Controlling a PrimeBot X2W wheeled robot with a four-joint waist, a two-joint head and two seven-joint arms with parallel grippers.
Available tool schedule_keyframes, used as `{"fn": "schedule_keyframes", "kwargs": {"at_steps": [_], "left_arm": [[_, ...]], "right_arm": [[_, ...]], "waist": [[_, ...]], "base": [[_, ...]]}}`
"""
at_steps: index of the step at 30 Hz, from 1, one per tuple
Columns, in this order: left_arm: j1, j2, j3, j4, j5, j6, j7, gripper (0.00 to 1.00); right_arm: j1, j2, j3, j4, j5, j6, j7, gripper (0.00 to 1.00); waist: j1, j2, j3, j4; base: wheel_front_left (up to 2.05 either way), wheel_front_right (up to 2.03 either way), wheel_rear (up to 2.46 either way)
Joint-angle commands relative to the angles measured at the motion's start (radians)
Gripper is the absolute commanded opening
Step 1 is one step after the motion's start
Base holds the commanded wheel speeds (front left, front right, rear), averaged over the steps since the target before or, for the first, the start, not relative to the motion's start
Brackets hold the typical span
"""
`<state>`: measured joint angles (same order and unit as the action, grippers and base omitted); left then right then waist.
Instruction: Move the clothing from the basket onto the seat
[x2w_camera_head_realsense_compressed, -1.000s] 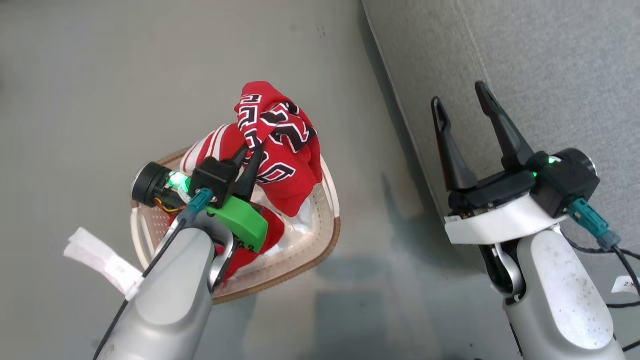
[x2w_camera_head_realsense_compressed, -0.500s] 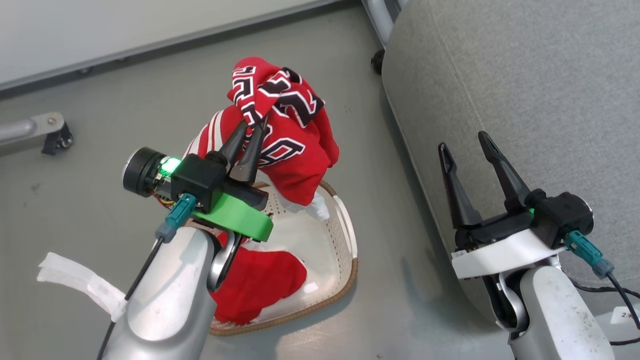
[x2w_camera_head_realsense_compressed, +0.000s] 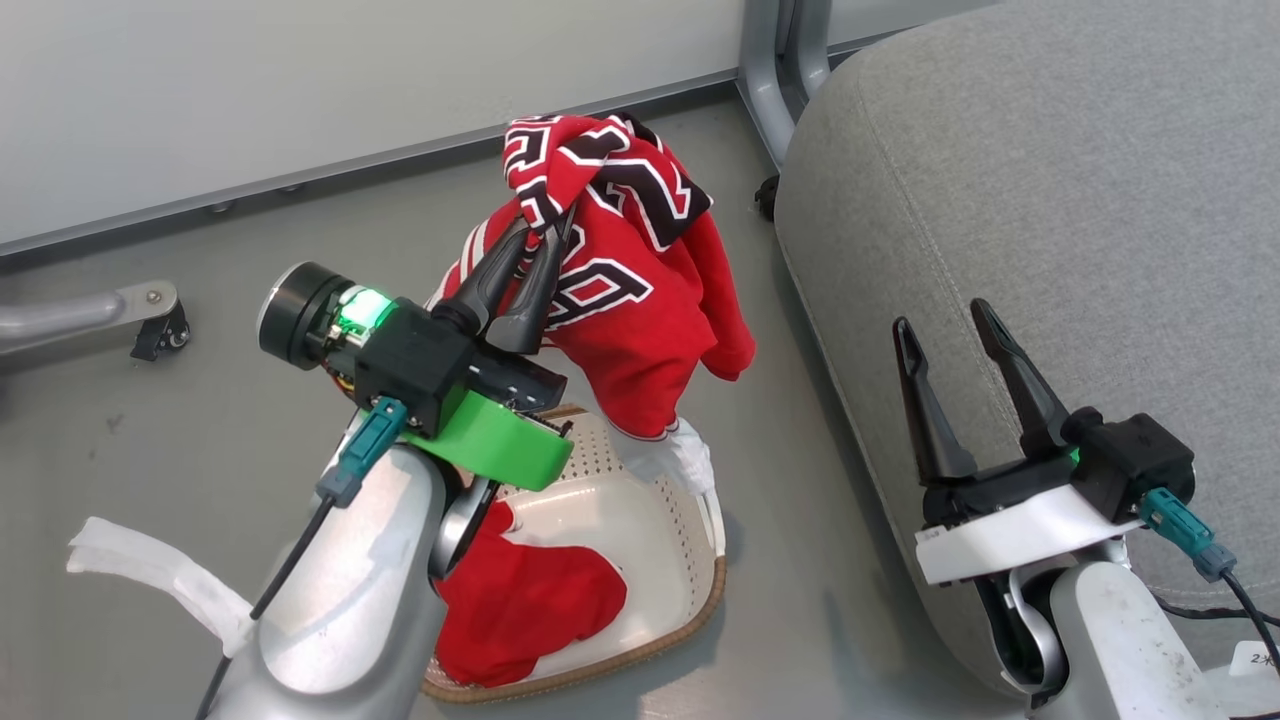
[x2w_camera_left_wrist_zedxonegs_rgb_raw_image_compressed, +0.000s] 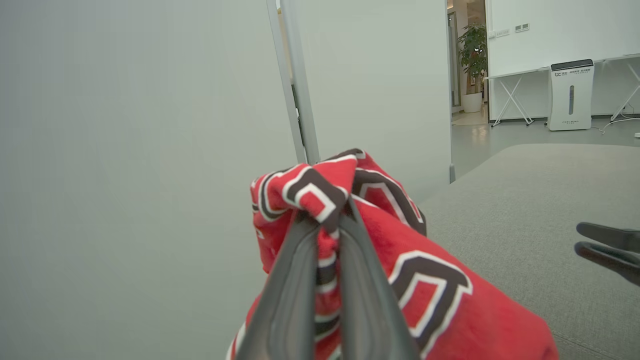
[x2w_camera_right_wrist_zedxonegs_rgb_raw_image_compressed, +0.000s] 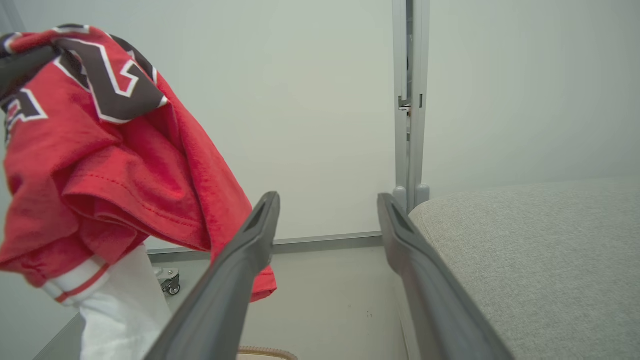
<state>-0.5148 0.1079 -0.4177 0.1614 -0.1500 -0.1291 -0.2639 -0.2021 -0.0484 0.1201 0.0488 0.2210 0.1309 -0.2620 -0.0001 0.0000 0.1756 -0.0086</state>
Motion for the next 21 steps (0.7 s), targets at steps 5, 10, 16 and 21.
{"fn": "schedule_keyframes", "kwargs": {"at_steps": [5, 10, 16, 21], "left_arm": [[-0.011, 0.005, -0.003, -0.012, 0.008, -0.002, -0.001, 0.0], [0.003, 0.002, -0.009, -0.006, 0.008, -0.002, -0.001, 0.0], [0.004, -0.002, -0.011, 0.004, 0.012, -0.002, -0.001, 0.0], [-0.009, -0.01, -0.014, 0.01, 0.011, -0.002, -0.001, 0.0]], "right_arm": [[0.012, -0.004, -0.005, 0.003, 0.01, 0.0, -0.005, 1.0], [-0.012, -0.003, 0.023, -0.026, 0.0, 0.0, -0.005, 1.0], [-0.066, -0.004, 0.112, -0.068, -0.011, 0.0, -0.005, 1.0], [-0.115, -0.004, 0.2, -0.095, -0.017, 0.0, -0.005, 1.0]], "waist": [[0.0001, 0.0, -0.008, 0.002], [0.0001, 0.0, -0.009, 0.001], [0.0001, 0.0, 0.004, -0.001], [0.0001, 0.0, 0.021, 0.002]], "base": [[0.0, 0.0, 0.0], [0.0, 0.0, 0.0], [0.0, 0.0, 0.0], [0.0, 0.0, 0.0]]}}
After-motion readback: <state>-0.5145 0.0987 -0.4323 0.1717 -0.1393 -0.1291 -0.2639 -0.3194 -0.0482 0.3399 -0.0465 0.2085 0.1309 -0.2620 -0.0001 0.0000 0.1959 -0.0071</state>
